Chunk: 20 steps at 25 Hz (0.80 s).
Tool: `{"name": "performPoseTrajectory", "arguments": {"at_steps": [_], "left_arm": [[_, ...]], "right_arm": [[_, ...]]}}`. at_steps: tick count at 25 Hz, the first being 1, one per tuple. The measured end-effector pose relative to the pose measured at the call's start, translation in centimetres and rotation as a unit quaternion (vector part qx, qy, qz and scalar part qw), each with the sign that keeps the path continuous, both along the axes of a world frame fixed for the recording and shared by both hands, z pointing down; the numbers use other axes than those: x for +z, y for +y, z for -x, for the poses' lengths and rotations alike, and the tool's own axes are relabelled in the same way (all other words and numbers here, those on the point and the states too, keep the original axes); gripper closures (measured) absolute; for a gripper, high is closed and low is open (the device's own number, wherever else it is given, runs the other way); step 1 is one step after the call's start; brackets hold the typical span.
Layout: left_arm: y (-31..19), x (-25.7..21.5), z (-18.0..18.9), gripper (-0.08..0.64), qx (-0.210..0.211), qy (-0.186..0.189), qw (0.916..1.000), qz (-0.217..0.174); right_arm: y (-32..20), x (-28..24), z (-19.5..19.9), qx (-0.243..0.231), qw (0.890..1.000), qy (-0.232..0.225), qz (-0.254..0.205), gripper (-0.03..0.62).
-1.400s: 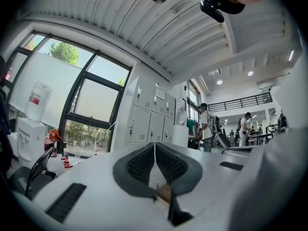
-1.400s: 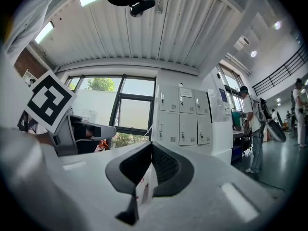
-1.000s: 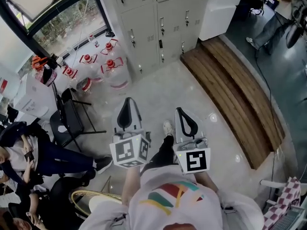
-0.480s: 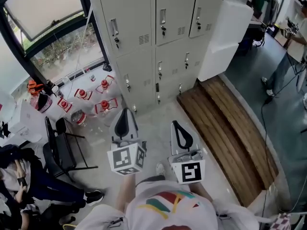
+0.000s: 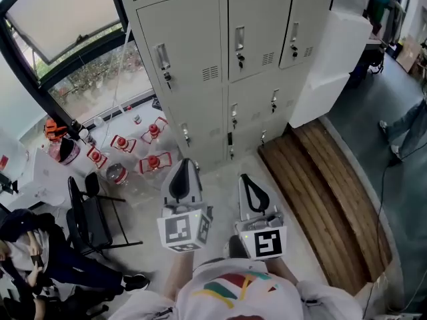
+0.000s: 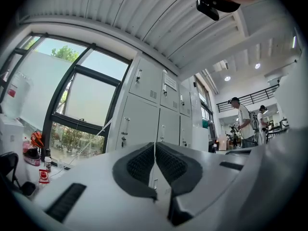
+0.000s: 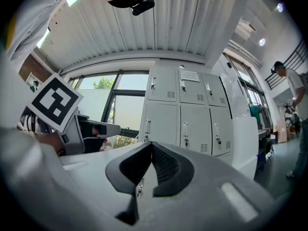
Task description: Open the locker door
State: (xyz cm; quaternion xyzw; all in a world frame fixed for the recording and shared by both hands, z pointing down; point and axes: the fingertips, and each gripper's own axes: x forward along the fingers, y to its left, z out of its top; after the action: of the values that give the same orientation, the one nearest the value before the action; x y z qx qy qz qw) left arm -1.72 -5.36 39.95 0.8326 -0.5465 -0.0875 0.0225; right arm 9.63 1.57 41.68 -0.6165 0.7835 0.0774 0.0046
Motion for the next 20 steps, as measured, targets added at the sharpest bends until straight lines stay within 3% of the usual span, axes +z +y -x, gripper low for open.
{"name": "performPoseTrajectory", "arguments": {"at_steps": [10,20], "left_arm": [[-9.1,-1.9,-1.9,0.540,-0.017,0.006,0.9997,-0.018],[-18.2,-3.0,-3.7,0.545,-0.039,-0.008,0.9990,-0.023]], "right_arm": [[-11.8,-2.2,-1.2,-0.031,0.999,0.007,-0.032,0.591],[-21.6,-3.0,-2.7,-0.057,0.998,0.021,-0.021,0.591]]}}
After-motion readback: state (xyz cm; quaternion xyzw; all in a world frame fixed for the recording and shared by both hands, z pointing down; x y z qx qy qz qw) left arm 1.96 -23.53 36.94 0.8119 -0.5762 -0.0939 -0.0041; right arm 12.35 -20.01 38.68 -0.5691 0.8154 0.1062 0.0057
